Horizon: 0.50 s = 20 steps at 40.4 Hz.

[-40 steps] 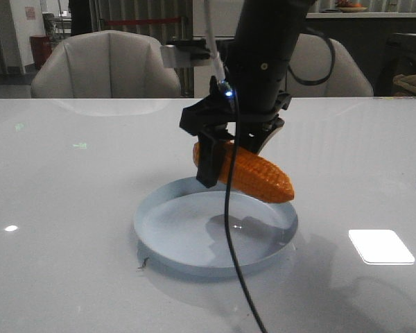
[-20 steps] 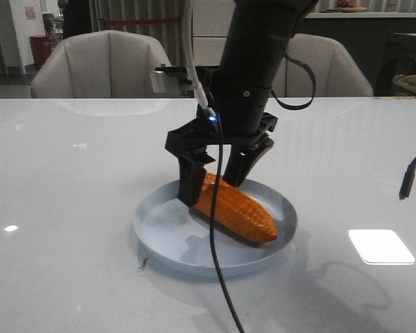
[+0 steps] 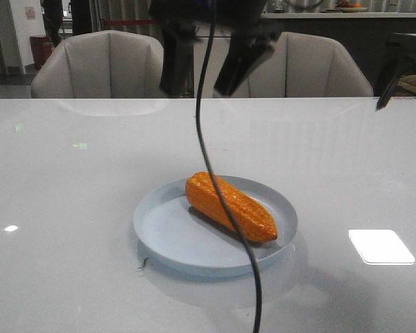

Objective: Place corn on plate with both arms
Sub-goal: 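Lower the corn onto the plate and open the right gripper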

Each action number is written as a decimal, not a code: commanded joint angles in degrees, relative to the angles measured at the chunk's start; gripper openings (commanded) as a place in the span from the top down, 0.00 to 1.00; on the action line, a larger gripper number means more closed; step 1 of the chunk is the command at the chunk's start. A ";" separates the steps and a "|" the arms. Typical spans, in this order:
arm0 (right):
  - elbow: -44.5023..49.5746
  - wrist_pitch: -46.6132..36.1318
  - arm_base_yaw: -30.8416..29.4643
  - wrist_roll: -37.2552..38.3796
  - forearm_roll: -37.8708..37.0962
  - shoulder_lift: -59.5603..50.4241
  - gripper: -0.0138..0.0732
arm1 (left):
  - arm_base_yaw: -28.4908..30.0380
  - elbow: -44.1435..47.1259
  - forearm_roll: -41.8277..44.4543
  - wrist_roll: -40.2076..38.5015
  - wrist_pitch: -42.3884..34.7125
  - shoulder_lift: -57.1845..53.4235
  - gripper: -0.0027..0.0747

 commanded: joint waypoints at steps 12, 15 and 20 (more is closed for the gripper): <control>1.36 -2.02 -10.07 2.47 -2.75 -24.40 0.13 | 0.15 -1.60 0.21 -0.52 -4.78 -0.18 0.45; 4.71 -2.42 -12.60 2.47 -2.80 -28.82 0.13 | 0.15 -1.60 0.21 -0.52 -4.78 -0.18 0.45; 13.75 -4.51 -17.34 2.73 -2.80 -37.60 0.13 | 0.15 -1.60 0.21 -0.52 -4.78 -0.18 0.45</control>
